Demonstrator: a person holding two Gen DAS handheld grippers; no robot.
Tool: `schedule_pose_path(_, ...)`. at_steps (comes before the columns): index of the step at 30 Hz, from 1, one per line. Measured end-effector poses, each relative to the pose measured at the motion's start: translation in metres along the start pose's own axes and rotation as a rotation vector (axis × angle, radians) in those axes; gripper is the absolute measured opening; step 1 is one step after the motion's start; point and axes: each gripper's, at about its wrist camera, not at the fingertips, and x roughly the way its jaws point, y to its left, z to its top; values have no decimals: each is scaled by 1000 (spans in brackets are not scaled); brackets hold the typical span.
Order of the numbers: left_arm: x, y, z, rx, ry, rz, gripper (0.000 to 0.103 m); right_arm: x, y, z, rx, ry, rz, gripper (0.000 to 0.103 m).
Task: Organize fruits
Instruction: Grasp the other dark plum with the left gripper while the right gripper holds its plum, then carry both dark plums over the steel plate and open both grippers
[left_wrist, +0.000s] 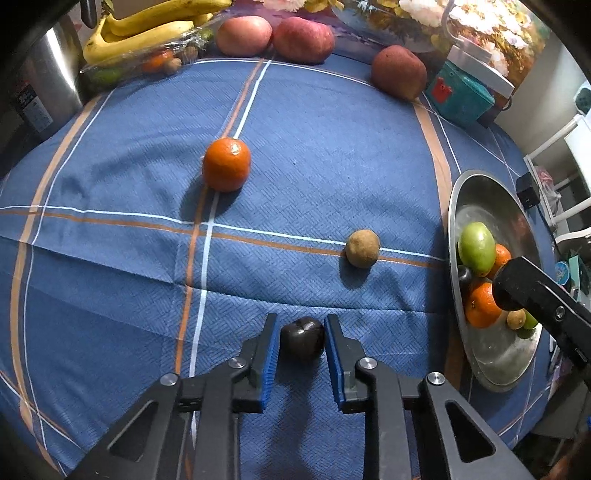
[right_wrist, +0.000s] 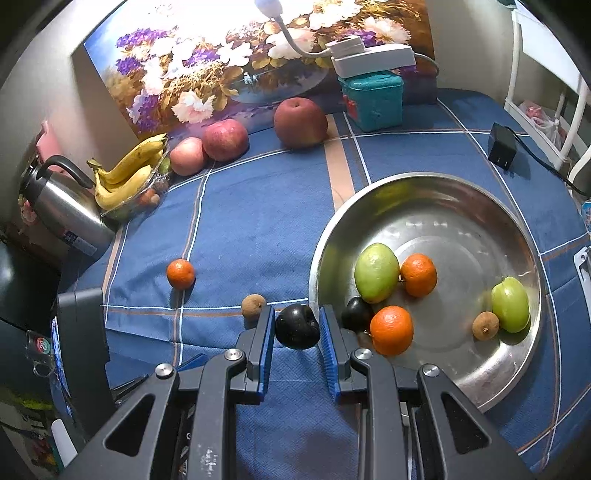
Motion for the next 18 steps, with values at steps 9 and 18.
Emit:
schedule_pose_path(9,-19,6,1,-14,-55,-15,25,-3,-3,1,10,-5,10,25)
schedule_pose_path(18,-38,8,1,-20,-103,-45,25,-4,-7,1,25,-5,13,26)
